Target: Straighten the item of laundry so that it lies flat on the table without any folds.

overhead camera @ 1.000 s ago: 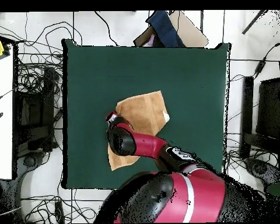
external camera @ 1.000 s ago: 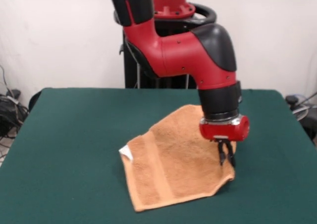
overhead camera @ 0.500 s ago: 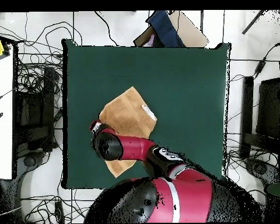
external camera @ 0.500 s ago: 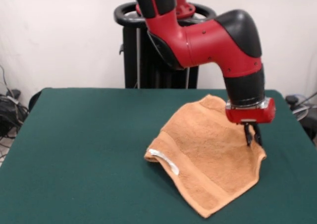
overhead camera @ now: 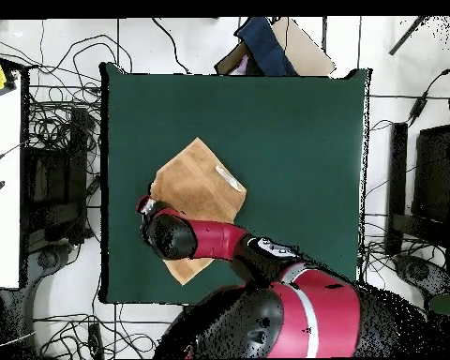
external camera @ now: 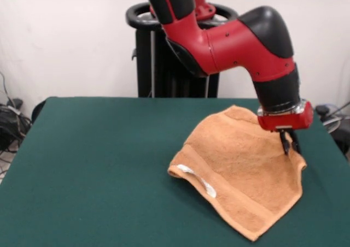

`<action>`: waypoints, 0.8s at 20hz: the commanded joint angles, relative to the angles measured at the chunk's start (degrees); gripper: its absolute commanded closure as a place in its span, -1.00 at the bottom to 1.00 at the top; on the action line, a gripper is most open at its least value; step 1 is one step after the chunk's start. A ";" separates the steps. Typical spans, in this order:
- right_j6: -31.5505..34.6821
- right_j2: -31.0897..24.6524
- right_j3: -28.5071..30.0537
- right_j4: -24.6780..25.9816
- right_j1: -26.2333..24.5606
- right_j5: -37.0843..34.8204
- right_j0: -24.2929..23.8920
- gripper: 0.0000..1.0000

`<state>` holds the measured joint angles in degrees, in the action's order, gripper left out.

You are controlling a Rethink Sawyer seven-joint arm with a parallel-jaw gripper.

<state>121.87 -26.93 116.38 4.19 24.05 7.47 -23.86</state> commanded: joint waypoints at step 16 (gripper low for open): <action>15.45 -4.74 6.49 -20.71 12.30 -14.64 8.14 1.00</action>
<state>121.87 -29.53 120.29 -9.34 31.06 0.95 -17.40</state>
